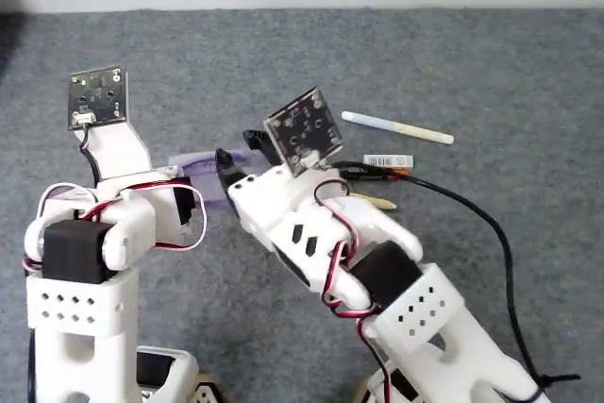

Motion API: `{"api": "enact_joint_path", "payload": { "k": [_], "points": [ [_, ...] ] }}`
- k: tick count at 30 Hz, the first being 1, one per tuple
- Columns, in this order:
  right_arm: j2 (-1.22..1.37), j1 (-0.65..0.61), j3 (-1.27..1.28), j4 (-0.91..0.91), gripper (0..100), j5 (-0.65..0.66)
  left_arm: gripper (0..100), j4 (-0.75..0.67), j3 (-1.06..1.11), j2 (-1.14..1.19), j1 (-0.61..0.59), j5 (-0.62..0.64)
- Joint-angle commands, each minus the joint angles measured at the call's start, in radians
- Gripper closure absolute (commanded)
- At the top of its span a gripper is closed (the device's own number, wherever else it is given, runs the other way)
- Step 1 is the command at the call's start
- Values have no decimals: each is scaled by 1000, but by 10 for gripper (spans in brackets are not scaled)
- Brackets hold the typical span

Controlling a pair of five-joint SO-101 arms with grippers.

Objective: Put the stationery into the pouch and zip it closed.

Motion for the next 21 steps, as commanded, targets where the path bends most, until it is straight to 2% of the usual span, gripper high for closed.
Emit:
{"api": "enact_joint_path", "payload": {
  "k": [1, 4, 8, 12, 17, 21],
  "points": [
    [-12, 19, -103, 58, 903, 6, 968, -20, -45, 5, -9, 11],
    [-12, 18, -118, 84, 939, 6, 968, -20, -45, 5, -9, 11],
    [-12, 51, -135, 93, 930, 8, 968, -20, -45, 5, -11, 11],
    [1, 188, -203, 199, 876, -18, 968, -20, -45, 3, -11, 11],
    [101, 387, -265, 398, 869, -28, 968, -20, -45, 2, -11, 11],
    [272, 503, -345, 496, 869, 74, 968, -20, -45, 5, -11, 11]
  ]
}}
